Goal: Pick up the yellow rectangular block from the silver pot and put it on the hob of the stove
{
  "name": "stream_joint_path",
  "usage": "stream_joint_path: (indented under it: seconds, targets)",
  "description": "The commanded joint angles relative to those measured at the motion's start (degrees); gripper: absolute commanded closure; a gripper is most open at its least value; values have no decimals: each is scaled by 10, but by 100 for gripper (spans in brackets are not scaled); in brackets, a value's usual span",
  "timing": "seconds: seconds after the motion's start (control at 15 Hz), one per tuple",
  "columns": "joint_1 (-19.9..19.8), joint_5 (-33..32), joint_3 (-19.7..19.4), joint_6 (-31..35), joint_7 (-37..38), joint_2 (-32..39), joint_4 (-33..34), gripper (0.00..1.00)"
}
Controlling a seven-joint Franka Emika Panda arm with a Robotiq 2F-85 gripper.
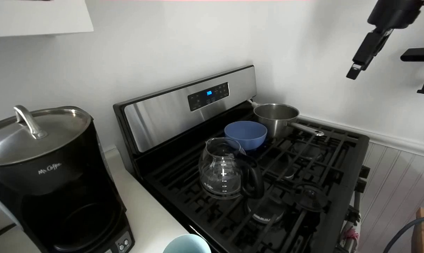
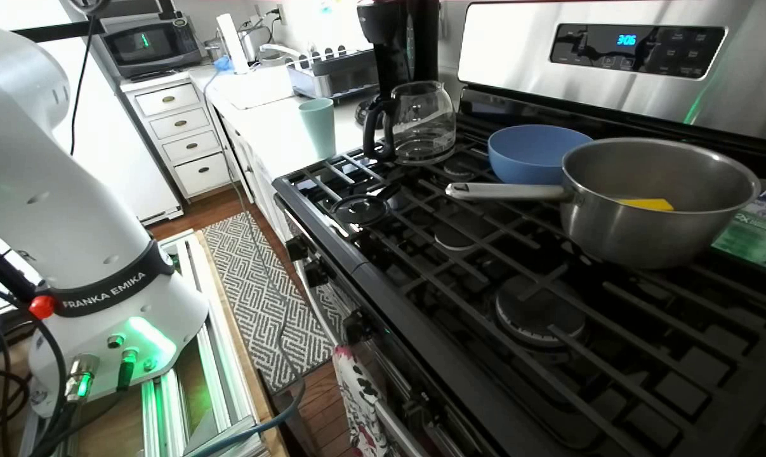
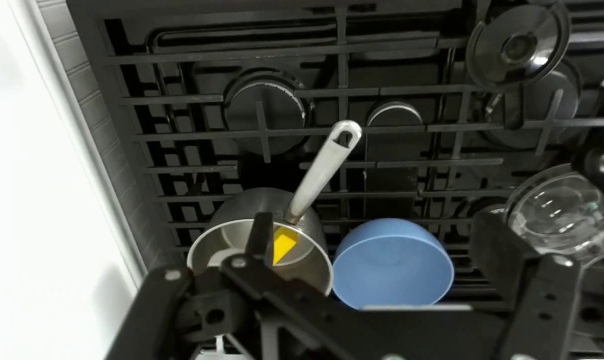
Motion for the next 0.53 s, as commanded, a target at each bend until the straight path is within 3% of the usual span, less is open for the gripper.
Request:
stream_joint_path:
  seconds: [0.0,0.4,0.47]
  targets:
    - [29,9,-25,20,38,145,99,0]
    - [88,123,-100,11,-12,357,250,0]
    - [27,89,-37,32,4,283,176,0]
